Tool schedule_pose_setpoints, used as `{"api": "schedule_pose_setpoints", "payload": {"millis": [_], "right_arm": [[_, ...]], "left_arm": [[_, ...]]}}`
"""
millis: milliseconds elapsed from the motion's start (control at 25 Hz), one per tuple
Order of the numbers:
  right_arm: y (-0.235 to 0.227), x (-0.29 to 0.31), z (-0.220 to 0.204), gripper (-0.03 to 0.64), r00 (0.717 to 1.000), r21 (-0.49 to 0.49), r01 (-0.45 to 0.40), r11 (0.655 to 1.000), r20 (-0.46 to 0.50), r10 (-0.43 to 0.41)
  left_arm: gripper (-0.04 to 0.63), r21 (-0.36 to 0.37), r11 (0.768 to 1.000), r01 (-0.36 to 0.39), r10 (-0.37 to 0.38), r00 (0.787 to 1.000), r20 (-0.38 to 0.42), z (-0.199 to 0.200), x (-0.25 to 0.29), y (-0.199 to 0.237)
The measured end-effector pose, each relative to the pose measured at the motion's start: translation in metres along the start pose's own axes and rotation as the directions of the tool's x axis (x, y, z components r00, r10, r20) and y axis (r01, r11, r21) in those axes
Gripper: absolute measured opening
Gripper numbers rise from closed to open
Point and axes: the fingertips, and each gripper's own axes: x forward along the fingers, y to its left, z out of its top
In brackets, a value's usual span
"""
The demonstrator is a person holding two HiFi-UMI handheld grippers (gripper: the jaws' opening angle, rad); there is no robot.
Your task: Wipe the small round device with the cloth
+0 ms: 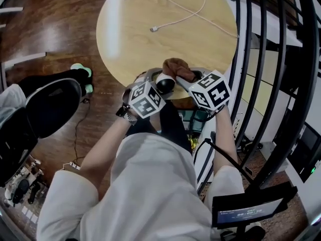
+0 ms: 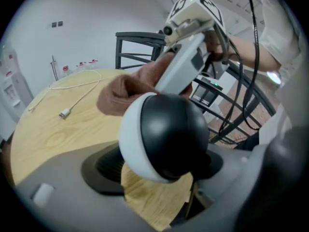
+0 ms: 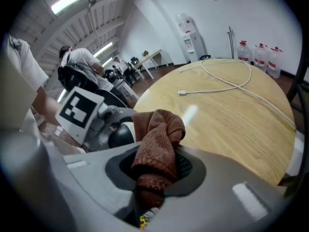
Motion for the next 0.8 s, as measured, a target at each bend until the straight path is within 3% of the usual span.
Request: {"api": "schedule_pose_setpoints", "payload": {"millis": [160, 280, 360, 480, 640, 800], "right_arm": [[-0.027, 0.02, -0.027, 0.089, 0.991, -0.033, 0.082, 0.996, -0.106, -0.086], [-0.034, 0.036, -0.041, 0.089, 0.965, -0.102, 0.192, 0.976, -0.161, -0.207], [-0.032, 0.031, -0.036, 0.088, 0.948, -0.108, 0.281, 0.954, -0.122, -0.293], [-0.023, -0.006, -0.013, 0.088, 0.925, -0.031, 0.378, 0.925, 0.043, -0.377], [0.022, -0.046, 0.018, 0.089, 0.924, 0.092, 0.243, 0.966, 0.281, -0.26], [0.034, -0.032, 0.006, 0.088, 0.934, 0.112, 0.266, 0.957, 0.217, -0.285]], "left_arm": [[0.364, 0.0, 1.0, 0.007, -0.007, 1.0, -0.004, 0.007, 0.008, 0.0], [0.367, -0.001, 1.0, 0.006, -0.006, 1.0, 0.008, 0.004, 0.006, 0.001], [0.368, -0.002, 1.0, 0.008, -0.008, 1.0, 0.015, 0.003, 0.005, 0.001], [0.368, -0.001, 1.0, 0.013, -0.013, 1.0, 0.023, 0.004, 0.01, 0.003], [0.359, 0.01, 0.999, 0.039, -0.039, 0.999, 0.012, -0.001, 0.029, 0.003], [0.348, 0.035, 0.997, 0.072, -0.071, 0.997, -0.019, -0.01, 0.034, 0.002]]}}
